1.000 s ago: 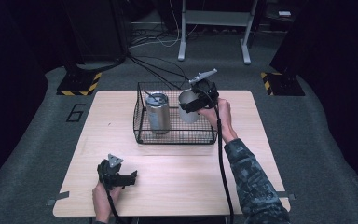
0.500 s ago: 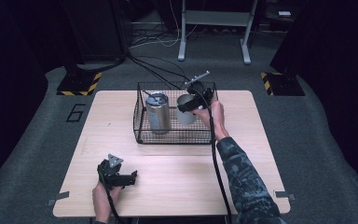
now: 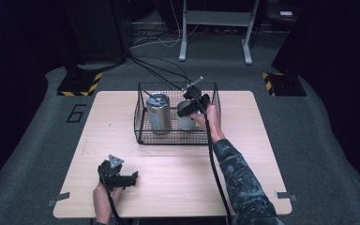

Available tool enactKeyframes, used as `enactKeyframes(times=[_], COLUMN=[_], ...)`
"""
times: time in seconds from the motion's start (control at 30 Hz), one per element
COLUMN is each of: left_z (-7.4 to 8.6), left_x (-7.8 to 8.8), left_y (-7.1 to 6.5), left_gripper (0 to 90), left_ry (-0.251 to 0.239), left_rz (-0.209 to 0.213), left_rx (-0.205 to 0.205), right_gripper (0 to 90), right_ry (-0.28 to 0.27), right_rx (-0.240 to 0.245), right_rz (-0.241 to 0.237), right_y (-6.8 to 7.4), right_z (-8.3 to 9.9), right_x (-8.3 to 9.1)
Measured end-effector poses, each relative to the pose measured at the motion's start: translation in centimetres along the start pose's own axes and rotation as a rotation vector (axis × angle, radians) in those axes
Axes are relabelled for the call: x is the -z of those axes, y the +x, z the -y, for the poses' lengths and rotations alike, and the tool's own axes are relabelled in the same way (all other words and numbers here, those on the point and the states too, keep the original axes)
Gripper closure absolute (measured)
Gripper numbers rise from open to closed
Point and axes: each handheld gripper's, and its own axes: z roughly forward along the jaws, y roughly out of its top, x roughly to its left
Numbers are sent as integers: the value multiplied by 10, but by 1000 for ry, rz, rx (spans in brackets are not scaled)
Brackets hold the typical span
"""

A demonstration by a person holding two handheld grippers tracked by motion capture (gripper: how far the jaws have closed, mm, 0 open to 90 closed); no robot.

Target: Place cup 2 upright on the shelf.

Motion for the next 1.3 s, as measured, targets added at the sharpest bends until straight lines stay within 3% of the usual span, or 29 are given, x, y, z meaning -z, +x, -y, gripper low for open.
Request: enactKeyframes(times=[0.47, 0.8, 0.93, 1.07, 1.3], left_z=[0, 0, 0, 0, 0], left_x=[1, 0, 0, 0, 1], left_y=[0, 0, 0, 0, 0], left_gripper=[4, 4, 4, 4, 4], left_ry=[8, 5, 5, 3, 10], left_rz=[4, 3, 1, 0, 4], left_rx=[3, 0, -8, -1, -1], right_gripper=[50, 40, 0, 0, 0], right_ry=[66, 54, 36, -1, -91], right_rx=[-16, -39, -61, -53, 1], right_rz=[-1, -7, -13, -17, -36], right_y=[3, 0, -2, -2, 8], right_z=[3, 4, 5, 8, 21], right_x=[-17, -18, -12, 1, 36])
